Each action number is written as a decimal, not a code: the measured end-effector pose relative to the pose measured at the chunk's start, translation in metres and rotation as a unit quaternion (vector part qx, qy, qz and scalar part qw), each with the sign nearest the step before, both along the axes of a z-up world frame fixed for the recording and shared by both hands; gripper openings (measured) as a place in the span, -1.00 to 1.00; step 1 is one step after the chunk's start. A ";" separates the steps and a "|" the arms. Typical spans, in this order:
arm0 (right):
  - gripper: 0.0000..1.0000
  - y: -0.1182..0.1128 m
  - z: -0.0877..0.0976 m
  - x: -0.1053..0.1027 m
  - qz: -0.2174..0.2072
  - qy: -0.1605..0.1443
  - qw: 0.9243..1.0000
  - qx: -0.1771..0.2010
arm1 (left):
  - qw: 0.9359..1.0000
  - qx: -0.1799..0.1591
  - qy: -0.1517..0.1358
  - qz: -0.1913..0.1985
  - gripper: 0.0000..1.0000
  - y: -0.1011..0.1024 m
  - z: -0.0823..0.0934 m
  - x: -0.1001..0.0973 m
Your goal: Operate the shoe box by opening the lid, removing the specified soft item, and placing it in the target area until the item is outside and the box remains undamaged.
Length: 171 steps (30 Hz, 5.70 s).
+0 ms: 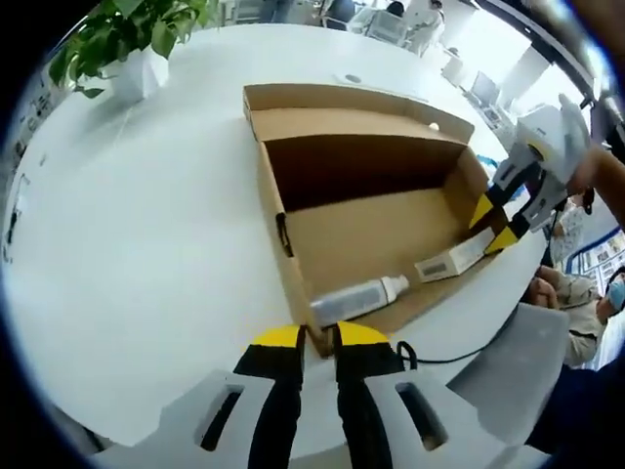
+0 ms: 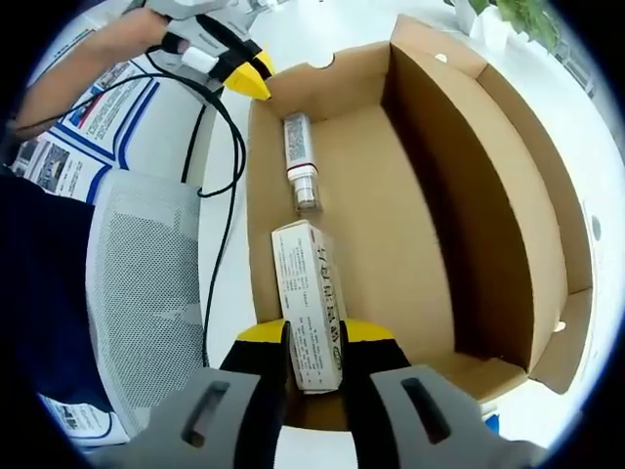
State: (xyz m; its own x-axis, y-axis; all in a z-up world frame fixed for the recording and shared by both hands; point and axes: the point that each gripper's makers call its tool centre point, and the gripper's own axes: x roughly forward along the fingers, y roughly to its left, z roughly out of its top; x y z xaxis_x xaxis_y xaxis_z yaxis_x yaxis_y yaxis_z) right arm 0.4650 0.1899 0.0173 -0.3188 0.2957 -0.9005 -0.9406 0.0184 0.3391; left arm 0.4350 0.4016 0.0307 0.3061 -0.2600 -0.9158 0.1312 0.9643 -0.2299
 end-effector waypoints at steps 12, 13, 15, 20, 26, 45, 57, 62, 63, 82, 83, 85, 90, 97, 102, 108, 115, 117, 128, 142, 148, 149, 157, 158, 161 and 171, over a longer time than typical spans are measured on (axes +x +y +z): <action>-0.55 0.002 -0.002 -0.006 0.034 0.008 0.999 0.008 | 0.999 0.002 0.024 0.023 -0.93 -0.004 0.000 0.000; -0.56 0.003 -0.001 -0.004 0.035 0.004 0.999 0.010 | 0.999 0.002 0.024 0.024 -0.93 -0.004 0.000 -0.001; -0.56 0.004 -0.001 -0.001 0.031 -0.003 0.999 0.010 | 0.999 0.002 0.025 0.025 -0.93 -0.005 0.000 -0.001; -0.58 0.007 0.000 0.008 0.019 -0.021 0.999 0.017 | 0.999 0.008 0.024 0.023 -0.93 -0.007 0.002 -0.004; -0.60 0.008 0.006 0.009 0.018 -0.024 0.999 0.026 | 0.999 0.006 0.027 0.024 -0.93 -0.008 0.004 -0.005; -0.61 0.016 -0.025 -0.001 0.071 -0.061 0.996 0.003 | 0.999 0.002 0.029 0.036 -0.93 -0.007 0.005 -0.006; -0.66 0.015 -0.014 0.013 0.053 -0.078 0.996 0.011 | 0.999 0.001 0.029 0.044 -0.93 -0.003 0.001 -0.001; -0.66 0.018 0.001 0.018 0.052 -0.087 0.995 0.024 | 0.998 -0.004 0.028 0.048 -0.93 -0.002 0.000 0.000; -0.66 0.019 0.007 0.020 0.050 -0.088 0.994 0.028 | 0.998 -0.005 0.027 0.050 -0.93 -0.002 0.000 0.000; -0.66 0.009 0.068 0.032 0.055 -0.115 0.990 0.051 | 0.998 -0.003 0.033 0.051 -0.93 -0.003 -0.001 -0.001; -0.66 0.009 0.070 0.033 0.056 -0.116 0.990 0.051 | 0.998 -0.003 0.033 0.052 -0.93 -0.002 -0.001 -0.001; -0.66 0.006 0.077 0.034 0.054 -0.115 0.991 0.053 | 0.998 -0.002 0.032 0.052 -0.93 -0.002 -0.001 -0.001; -0.66 -0.005 0.086 0.040 0.050 -0.113 0.991 0.052 | 0.998 -0.001 0.032 0.053 -0.93 -0.002 -0.001 0.000; -0.66 -0.027 0.099 0.047 0.043 -0.113 0.992 0.042 | 0.998 0.001 0.033 0.053 -0.93 -0.001 -0.002 0.000; -0.66 -0.043 0.107 0.054 0.038 -0.115 0.992 0.037 | 0.998 0.001 0.036 0.054 -0.93 -0.001 -0.002 0.000; -0.67 -0.069 0.109 0.065 0.038 -0.119 0.992 0.018 | 0.998 0.004 0.037 0.054 -0.93 -0.002 -0.001 -0.001; -0.67 -0.102 0.108 0.080 0.027 -0.125 0.992 0.000 | 0.998 0.005 0.038 0.057 -0.93 -0.006 0.003 -0.006; -0.67 -0.112 0.108 0.082 0.025 -0.126 0.992 -0.005 | 0.998 0.006 0.037 0.057 -0.93 -0.007 0.003 -0.007; -0.67 -0.168 0.104 0.102 0.000 -0.129 0.991 -0.024 | 0.998 0.009 0.038 0.058 -0.94 -0.009 0.005 -0.008; -0.67 -0.228 0.099 0.119 -0.033 -0.128 0.991 -0.033 | 0.998 0.013 0.037 0.044 -0.93 -0.009 0.005 -0.007; -0.67 -0.248 0.093 0.129 -0.044 -0.125 0.990 -0.035 | 0.998 0.010 0.040 0.047 -0.93 -0.009 0.004 -0.006; -0.67 -0.252 0.092 0.131 -0.046 -0.125 0.990 -0.036 | 0.998 0.013 0.041 0.043 -0.93 -0.009 0.004 -0.006; -0.67 -0.289 0.084 0.152 -0.053 -0.127 0.989 -0.046 | 0.998 0.010 0.043 0.043 -0.93 -0.009 0.004 -0.005; -0.67 -0.292 0.084 0.155 -0.052 -0.127 0.989 -0.046 | 0.998 0.008 0.043 0.045 -0.93 -0.009 0.004 -0.005; -0.67 -0.302 0.081 0.160 -0.045 -0.127 0.990 -0.048 | 0.998 0.006 0.041 0.049 -0.93 -0.009 0.004 -0.005; -0.67 -0.335 0.071 0.186 -0.010 -0.138 0.989 -0.060 | 0.998 0.013 0.048 0.045 -0.92 -0.009 0.003 -0.005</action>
